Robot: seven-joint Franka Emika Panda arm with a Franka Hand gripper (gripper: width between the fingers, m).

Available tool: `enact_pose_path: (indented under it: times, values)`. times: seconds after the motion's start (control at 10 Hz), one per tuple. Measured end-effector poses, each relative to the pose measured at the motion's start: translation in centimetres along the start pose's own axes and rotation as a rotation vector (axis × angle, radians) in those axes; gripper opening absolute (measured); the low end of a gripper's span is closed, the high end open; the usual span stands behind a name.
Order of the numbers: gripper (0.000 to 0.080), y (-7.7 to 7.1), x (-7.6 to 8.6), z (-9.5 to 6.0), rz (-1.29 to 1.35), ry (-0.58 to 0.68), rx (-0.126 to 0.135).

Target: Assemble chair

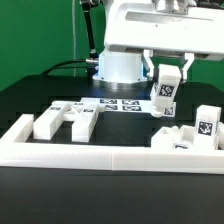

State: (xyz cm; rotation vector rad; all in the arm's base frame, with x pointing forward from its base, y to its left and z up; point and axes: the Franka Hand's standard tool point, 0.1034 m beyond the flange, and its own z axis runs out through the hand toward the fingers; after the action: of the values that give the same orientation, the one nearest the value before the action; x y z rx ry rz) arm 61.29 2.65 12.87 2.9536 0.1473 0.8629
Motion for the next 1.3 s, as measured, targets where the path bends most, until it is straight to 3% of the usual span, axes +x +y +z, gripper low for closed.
enact_pose_path:
  times: [0.2,0.5,0.6,1.1,1.3]
  values:
    - [0.0291,-0.2,0.2,0.4,-0.005,0.07,-0.006]
    - [0.0291,-0.1,0.0,0.5,-0.012,0.06,-0.006]
    - [0.0291,1.1,-0.3,0.7,-0.027,0.055,-0.01]
    - [0.0291,0.1,-0.5,1.9,0.021,0.03,0.067]
    - [0.0291,-0.1,-0.3,2.0,0.025,0.023,0.078]
